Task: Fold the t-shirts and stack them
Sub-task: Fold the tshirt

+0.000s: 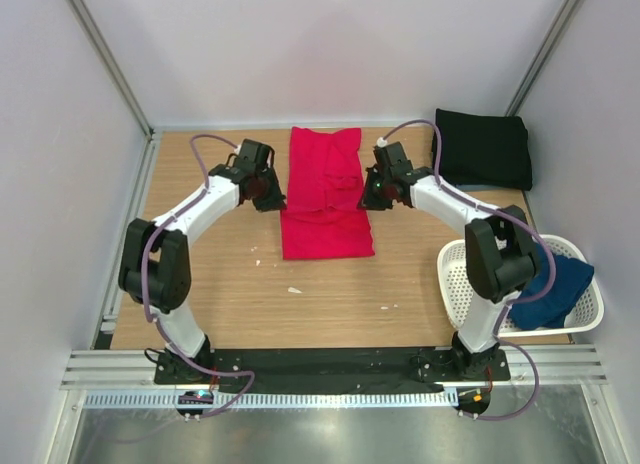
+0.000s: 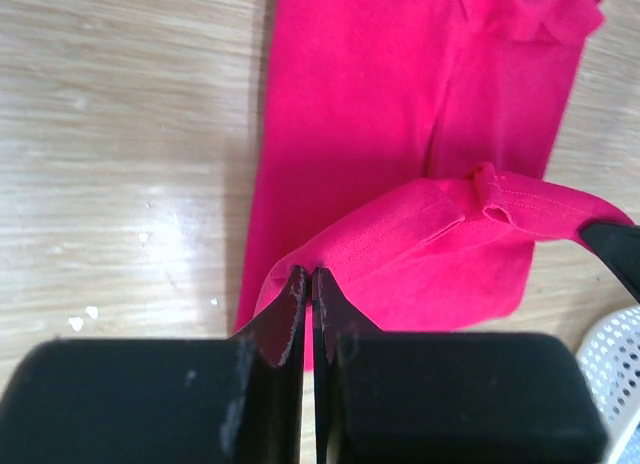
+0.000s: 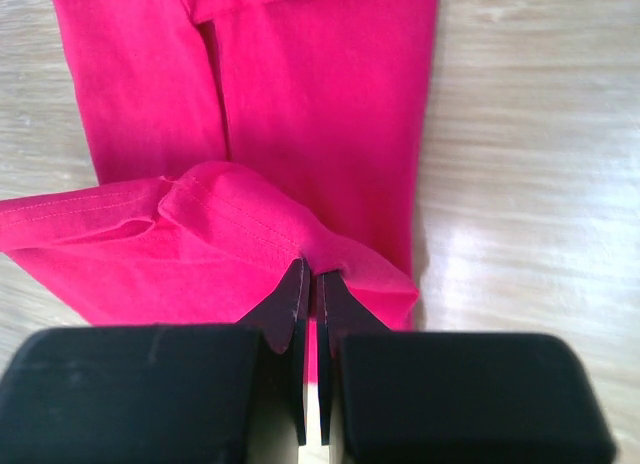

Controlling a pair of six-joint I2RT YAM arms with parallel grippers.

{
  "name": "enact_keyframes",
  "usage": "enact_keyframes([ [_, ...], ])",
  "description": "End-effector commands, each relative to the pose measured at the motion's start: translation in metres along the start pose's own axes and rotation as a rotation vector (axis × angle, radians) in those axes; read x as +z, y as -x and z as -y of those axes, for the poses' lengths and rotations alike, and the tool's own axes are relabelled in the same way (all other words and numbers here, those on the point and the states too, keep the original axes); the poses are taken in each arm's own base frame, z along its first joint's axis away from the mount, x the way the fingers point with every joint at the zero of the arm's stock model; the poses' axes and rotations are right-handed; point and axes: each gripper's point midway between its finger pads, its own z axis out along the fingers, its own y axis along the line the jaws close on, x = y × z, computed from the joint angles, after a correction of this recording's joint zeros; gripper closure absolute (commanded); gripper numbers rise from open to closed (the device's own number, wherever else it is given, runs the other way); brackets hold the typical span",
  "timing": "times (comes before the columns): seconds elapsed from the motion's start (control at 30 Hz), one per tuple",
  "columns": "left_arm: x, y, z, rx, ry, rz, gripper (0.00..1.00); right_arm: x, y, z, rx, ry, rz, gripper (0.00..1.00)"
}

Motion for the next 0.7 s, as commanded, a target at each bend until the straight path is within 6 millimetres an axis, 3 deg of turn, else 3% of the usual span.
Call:
enact_keyframes([
  [0.0, 0.007, 0.024, 0.011, 0.034, -0.041, 0.051, 1.00, 0.007, 0.033, -0.019, -0.041, 0.074, 0.069, 0.99],
  [0.2, 0.021, 0.031, 0.011, 0.054, -0.047, 0.047, 1.00, 0.015, 0.048, -0.023, -0.059, 0.078, 0.084, 0.99],
  [0.4, 0.021, 0.048, 0.014, 0.051, -0.064, 0.077, 1.00, 0.012, 0.063, -0.026, -0.096, 0.078, 0.103, 0.99],
  [0.67, 0.051, 0.055, 0.014, 0.064, -0.063, 0.049, 1.00, 0.038, 0.055, -0.008, -0.101, 0.020, 0.048, 0.99],
])
